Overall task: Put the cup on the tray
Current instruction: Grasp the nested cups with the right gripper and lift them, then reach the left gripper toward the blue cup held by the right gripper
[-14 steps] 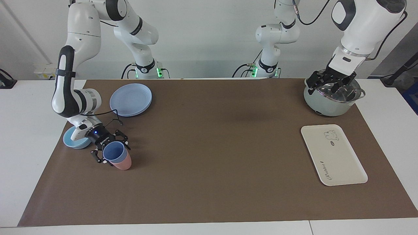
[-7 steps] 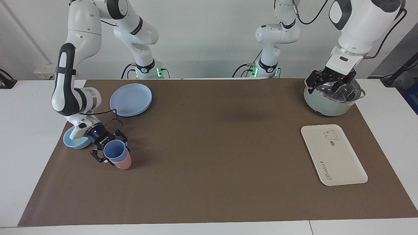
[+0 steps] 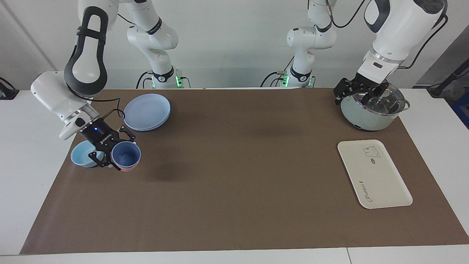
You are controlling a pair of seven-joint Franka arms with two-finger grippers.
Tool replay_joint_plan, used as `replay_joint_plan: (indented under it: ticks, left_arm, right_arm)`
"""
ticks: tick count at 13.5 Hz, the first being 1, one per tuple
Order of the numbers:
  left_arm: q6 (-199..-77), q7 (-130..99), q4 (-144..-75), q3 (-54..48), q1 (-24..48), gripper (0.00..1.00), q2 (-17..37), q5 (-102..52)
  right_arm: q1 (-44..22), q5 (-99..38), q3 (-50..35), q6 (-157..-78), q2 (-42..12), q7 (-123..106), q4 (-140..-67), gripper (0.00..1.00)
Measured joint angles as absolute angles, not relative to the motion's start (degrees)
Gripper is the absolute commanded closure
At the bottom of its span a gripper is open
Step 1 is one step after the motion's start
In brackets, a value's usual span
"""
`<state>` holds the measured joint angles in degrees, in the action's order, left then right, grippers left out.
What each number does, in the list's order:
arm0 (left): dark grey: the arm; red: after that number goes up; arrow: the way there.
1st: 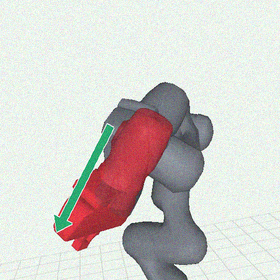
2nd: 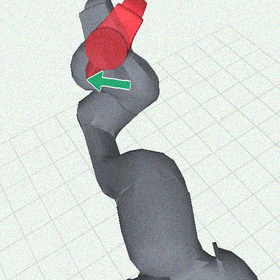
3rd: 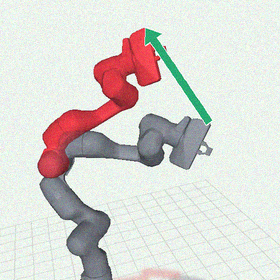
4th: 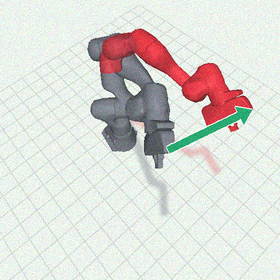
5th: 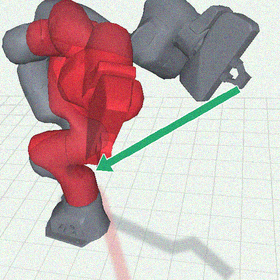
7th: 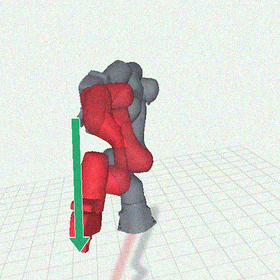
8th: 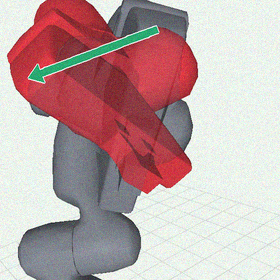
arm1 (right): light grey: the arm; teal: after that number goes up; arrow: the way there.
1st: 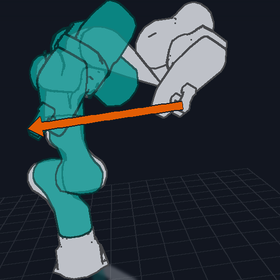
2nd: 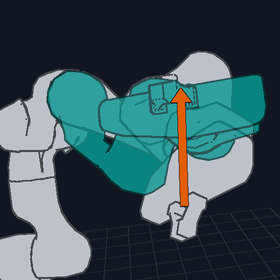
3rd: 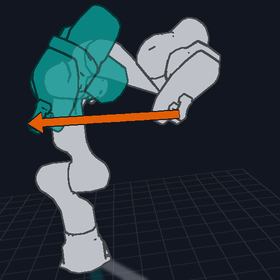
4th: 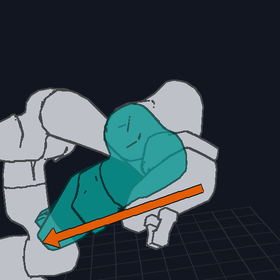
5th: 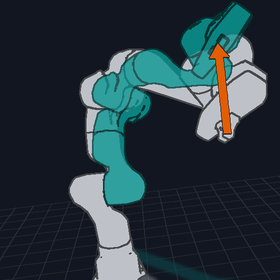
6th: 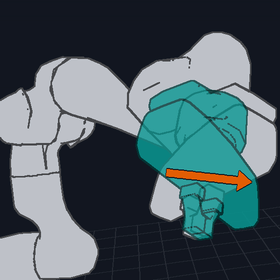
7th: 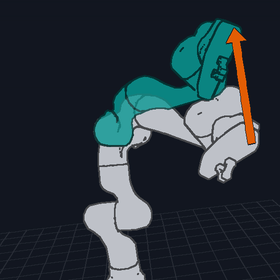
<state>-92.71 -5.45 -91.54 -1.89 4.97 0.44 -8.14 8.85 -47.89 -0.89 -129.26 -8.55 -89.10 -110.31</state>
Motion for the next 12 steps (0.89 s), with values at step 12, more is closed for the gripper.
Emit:
replay_joint_plan:
  ticks: [12]
  left_arm:
    - [-136.15, -18.54, -96.74, -2.49, 27.38, 0.08, 11.71, -45.27]
  right_arm:
    - [-15.86, -6.49, -1.73, -121.01, -3.92, -44.08, -103.04, 1.0]
